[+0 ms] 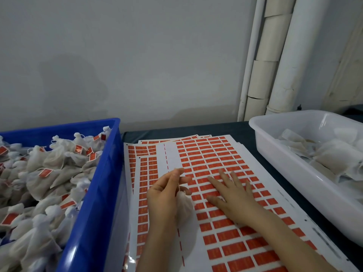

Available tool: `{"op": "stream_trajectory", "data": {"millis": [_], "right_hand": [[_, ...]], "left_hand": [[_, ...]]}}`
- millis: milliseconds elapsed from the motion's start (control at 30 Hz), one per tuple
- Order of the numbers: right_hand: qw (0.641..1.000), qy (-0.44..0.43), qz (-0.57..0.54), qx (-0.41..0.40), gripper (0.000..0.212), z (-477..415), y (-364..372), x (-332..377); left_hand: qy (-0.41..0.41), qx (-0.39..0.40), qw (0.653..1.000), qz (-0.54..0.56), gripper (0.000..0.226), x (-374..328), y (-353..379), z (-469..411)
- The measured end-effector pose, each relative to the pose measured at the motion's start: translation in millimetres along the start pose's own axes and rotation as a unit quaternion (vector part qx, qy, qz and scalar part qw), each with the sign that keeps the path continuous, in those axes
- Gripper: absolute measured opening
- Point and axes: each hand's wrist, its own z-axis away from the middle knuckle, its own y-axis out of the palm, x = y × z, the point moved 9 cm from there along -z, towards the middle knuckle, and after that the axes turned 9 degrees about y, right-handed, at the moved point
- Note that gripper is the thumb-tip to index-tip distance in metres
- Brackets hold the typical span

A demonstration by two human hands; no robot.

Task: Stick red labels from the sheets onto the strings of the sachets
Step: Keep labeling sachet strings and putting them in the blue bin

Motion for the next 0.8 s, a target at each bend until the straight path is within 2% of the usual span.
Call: {"op": "stream_trajectory", "data": {"millis": [133, 200, 267, 367, 433, 567, 800], "right_hand": [[0.996, 0.009, -0.012, -0.092, 0.067, 9, -29, 8], [0.994, 0.026, -0.047, -0.100, 0.068, 31, -30, 5], [0.998, 0.031, -0.052, -0.020, 0.086, 55, -10, 3], [0.990, 0.006, 0.052, 0.131, 0.108, 82, 29, 3], [0.984, 0.004, 0.078, 0.160, 0.110, 84, 39, 1], [0.993, 0.020, 0.015, 0.117, 0.103, 71, 29, 0], [0.996, 0.024, -0.070, 0.053, 0.099, 47, 10, 2]], "left_hand": [[-0.004, -0.002, 1.000, -0.005, 0.018, 0, -2, 0], [-0.005, -0.005, 1.000, -0.009, 0.017, 0, -3, -1], [-0.009, -0.008, 1.000, -0.010, 0.016, 1, -4, -2], [-0.015, -0.010, 1.000, -0.011, 0.020, 2, -3, -2], [-0.024, -0.012, 1.000, -0.008, 0.025, 4, -4, -2], [-0.045, -0.014, 0.999, 0.011, 0.031, 6, -8, -1], [-0.080, 0.016, 0.996, 0.037, 0.029, 11, -1, 0]]}}
